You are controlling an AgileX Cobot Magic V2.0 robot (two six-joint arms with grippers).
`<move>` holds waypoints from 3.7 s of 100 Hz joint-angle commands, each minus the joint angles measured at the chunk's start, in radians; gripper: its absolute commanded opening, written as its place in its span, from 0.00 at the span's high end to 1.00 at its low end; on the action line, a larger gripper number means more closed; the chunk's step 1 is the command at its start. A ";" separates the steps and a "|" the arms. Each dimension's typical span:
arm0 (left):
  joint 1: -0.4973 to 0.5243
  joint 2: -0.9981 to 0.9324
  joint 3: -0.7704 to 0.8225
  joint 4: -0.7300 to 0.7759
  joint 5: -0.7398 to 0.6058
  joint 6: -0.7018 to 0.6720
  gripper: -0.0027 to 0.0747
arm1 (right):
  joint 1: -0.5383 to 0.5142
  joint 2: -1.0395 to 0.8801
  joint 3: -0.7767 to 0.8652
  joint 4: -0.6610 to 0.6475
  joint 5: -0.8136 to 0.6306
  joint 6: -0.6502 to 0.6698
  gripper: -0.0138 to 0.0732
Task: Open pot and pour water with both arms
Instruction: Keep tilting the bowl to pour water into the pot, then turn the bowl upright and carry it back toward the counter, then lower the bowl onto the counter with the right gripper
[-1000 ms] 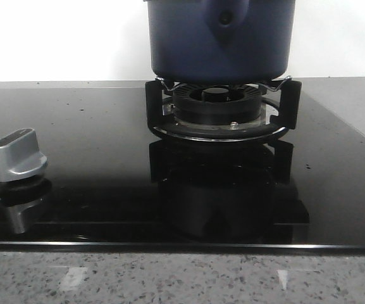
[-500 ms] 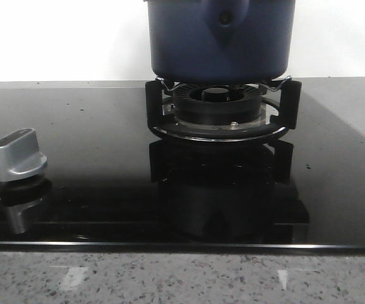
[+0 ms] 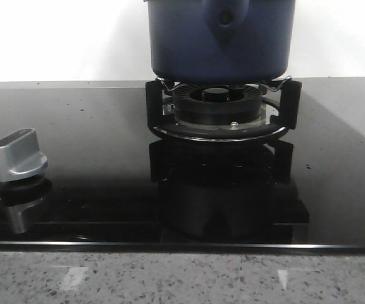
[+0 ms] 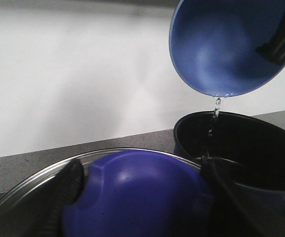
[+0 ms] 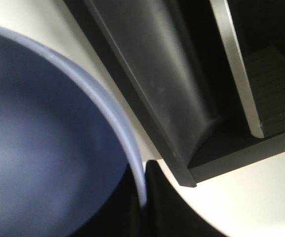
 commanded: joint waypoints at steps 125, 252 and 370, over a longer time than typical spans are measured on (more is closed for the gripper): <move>0.002 -0.021 -0.036 -0.010 -0.118 0.001 0.56 | 0.000 -0.074 -0.025 0.064 0.005 0.054 0.92; 0.002 -0.021 -0.036 -0.012 -0.118 0.001 0.56 | -1.014 -0.261 0.078 1.518 0.173 -0.109 0.92; 0.002 -0.021 -0.036 -0.010 -0.119 0.001 0.56 | -1.117 -0.408 0.550 1.602 -0.118 -0.034 0.35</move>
